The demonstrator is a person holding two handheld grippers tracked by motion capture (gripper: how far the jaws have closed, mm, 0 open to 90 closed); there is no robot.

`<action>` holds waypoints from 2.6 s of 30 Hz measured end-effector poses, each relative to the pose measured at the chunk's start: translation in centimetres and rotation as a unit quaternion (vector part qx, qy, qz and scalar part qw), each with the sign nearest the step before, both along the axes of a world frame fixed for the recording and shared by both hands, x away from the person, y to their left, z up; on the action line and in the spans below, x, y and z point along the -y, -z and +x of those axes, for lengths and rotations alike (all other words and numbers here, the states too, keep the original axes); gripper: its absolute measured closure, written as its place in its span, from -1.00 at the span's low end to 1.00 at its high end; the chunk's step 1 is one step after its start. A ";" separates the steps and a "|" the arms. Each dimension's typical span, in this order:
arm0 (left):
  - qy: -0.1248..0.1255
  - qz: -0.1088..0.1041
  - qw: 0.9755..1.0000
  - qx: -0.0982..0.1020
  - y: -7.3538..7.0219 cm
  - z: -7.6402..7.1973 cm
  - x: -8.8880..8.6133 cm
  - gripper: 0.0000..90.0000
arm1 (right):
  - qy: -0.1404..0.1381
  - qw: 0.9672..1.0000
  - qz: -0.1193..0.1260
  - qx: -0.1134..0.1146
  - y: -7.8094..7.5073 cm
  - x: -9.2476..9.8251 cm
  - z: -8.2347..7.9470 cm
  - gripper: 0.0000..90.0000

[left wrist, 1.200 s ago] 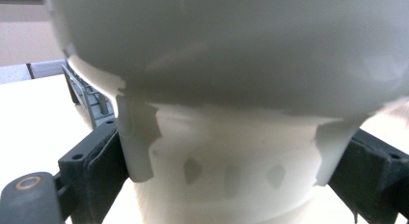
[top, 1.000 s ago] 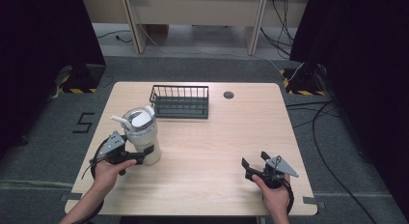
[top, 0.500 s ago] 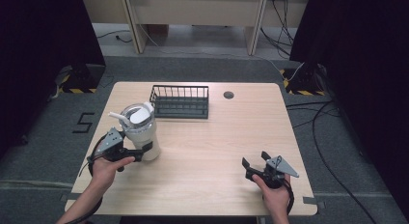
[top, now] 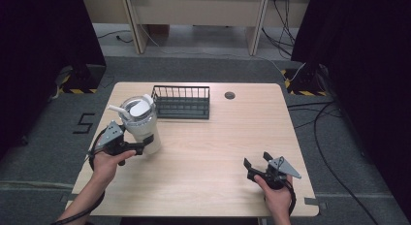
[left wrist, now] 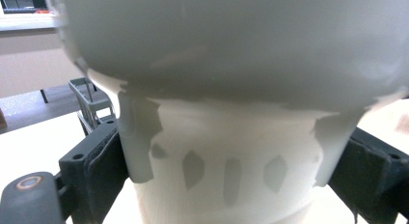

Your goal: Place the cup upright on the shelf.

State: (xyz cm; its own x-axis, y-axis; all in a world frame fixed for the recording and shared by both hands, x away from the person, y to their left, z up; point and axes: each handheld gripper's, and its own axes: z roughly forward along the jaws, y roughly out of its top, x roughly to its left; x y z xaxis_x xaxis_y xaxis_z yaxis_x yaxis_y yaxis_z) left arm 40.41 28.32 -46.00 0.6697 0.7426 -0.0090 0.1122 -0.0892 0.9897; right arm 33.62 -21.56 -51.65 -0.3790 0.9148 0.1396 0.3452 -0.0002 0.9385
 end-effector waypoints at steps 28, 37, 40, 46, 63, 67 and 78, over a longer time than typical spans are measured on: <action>-0.007 -0.007 1.000 0.018 -2.4 2.9 1.3 -0.79 | 0.004 1.000 0.002 0.001 0.0 0.2 0.0 -0.66; -0.006 -0.009 1.000 0.018 -2.9 3.7 1.8 -0.78 | 0.004 1.000 0.003 0.000 0.1 0.3 0.0 -0.65; -0.006 -0.010 1.000 0.020 -3.1 4.0 2.0 -0.79 | 0.006 1.000 0.003 -0.001 0.1 0.3 0.0 -0.65; -0.006 -0.009 1.000 0.024 -3.6 4.6 2.3 -0.78 | 0.006 1.000 0.001 -0.002 0.1 0.4 0.0 -0.65; -0.011 -0.008 0.999 0.029 -4.5 5.8 2.7 -0.78 | 0.007 1.000 0.004 -0.003 0.1 0.4 0.0 -0.65; -0.012 -0.006 0.999 0.030 -4.7 6.1 2.8 -0.78 | 0.007 1.000 0.004 -0.003 0.1 0.4 0.0 -0.65; -0.013 -0.005 0.999 0.033 -5.5 6.9 3.1 -0.78 | 0.007 1.000 0.007 -0.004 0.1 0.4 0.0 -0.65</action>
